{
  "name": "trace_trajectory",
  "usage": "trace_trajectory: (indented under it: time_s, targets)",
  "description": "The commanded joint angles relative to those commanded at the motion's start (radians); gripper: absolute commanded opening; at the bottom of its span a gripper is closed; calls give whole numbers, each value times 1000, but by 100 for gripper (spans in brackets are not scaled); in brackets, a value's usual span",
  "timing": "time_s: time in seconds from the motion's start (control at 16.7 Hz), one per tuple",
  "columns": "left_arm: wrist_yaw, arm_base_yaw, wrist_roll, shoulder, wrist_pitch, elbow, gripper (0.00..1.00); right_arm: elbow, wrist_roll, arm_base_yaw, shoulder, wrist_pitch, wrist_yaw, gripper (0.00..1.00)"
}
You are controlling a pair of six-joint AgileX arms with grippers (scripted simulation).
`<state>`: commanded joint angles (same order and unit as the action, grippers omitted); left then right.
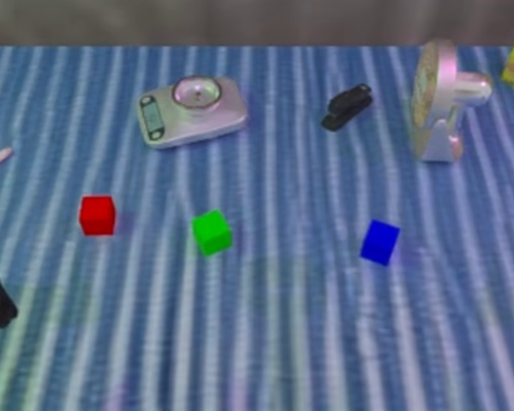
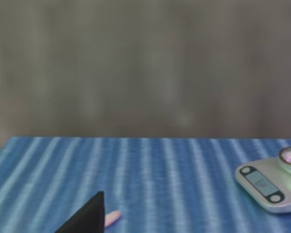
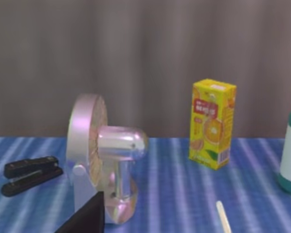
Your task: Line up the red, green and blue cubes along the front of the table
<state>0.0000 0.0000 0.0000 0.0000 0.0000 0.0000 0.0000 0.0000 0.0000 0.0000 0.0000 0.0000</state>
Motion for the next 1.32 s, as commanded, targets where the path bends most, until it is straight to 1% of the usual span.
trace_trajectory:
  time_s: [0.24, 0.36, 0.54, 0.78, 1.32]
  targets:
    - [-1, -2, -5, 31, -16, 30, 100, 0, 0, 0, 0, 0, 0, 100]
    - [-3, -7, -14, 104, -56, 100, 100, 0, 0, 0, 0, 0, 0, 100]
    - [-3, -22, -34, 293, -157, 263, 100, 0, 0, 0, 0, 0, 0, 100]
    - [-2, -52, -65, 662, -349, 552, 100, 0, 0, 0, 0, 0, 0, 100]
    - [3, -130, -138, 1638, -844, 1276, 100, 0, 0, 0, 0, 0, 0, 100]
